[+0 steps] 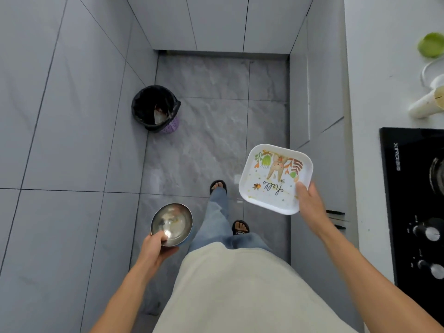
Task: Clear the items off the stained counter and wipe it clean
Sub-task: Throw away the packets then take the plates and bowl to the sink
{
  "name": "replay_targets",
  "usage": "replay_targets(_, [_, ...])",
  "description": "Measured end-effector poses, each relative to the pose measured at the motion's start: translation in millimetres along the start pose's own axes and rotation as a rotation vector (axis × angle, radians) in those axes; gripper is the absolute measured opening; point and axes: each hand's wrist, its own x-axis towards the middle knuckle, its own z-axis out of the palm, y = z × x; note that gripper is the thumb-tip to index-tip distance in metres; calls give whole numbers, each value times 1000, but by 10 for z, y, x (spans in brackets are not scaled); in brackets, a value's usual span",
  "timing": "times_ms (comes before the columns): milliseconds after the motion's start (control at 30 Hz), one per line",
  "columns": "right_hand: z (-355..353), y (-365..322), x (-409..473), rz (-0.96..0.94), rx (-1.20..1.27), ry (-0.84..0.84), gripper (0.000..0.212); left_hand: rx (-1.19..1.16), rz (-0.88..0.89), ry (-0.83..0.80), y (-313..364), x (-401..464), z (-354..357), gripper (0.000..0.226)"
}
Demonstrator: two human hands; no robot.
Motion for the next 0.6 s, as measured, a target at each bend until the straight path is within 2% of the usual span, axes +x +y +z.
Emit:
replay_targets(233, [349, -682, 724, -3, -38, 16, 26, 10, -20, 12, 996, 431, 316, 12])
replay_targets(433, [336, -941, 1095, 62, -12, 94, 28, 58, 98, -72, 2258, 657, 1072, 14])
replay_targets(600, [162, -1079, 1462, 147, -16, 155, 31, 69, 168, -159, 3287, 900, 1793, 24])
